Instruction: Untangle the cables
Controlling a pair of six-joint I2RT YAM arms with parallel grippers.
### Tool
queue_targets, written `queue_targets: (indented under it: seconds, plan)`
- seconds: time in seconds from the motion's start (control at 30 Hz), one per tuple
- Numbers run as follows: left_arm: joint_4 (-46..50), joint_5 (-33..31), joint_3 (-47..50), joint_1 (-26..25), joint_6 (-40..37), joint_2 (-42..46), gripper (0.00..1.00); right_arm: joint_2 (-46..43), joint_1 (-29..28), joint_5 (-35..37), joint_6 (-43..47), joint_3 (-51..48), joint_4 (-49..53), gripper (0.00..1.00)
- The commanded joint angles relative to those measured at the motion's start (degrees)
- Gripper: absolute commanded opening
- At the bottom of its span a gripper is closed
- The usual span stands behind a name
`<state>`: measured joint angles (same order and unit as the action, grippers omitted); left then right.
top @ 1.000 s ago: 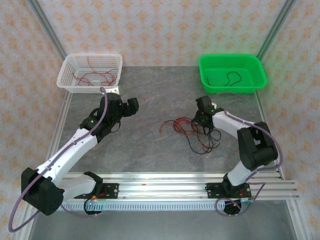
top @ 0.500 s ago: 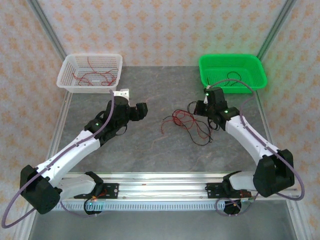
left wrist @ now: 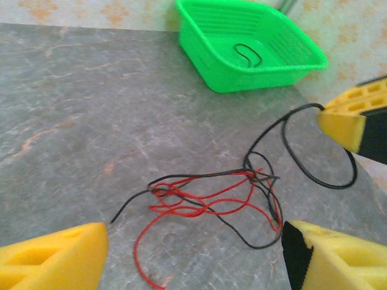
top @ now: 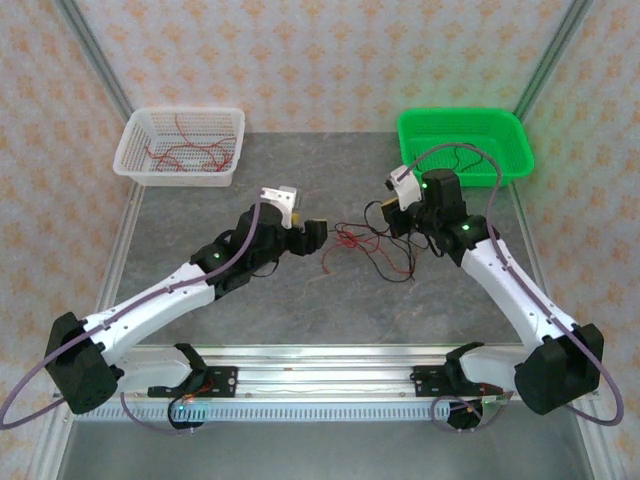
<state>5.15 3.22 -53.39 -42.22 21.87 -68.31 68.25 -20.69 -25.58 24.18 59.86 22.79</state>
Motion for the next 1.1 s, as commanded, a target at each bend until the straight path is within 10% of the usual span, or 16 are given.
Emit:
queue_targets:
  seconds: [0.0, 0.33, 0.8, 1.07]
  plan:
    - [-4.5, 2.4, -0.8, -2.1, -2.5, -0.8, 0.77, -2.6, -1.0, -1.0, 10.8, 3.2, 0.4, 0.0]
    - [-24.5, 13.2, 3.7, -4.6, 7.1, -4.3, 0.74, -2.9, -2.7, -3.5, 5.6, 3.2, -5.1, 0.0]
    - [-39.7, 10.9, 3.6, -4.7, 17.3, -13.3, 0.73, -10.1, -3.1, -5.0, -10.6, -5.7, -14.9, 0.0]
    - [-44.0, 13.1, 2.1, -4.6, 19.6, -16.5, 0.56, -13.4, -3.2, -2.6, -18.0, -10.1, -18.4, 0.0]
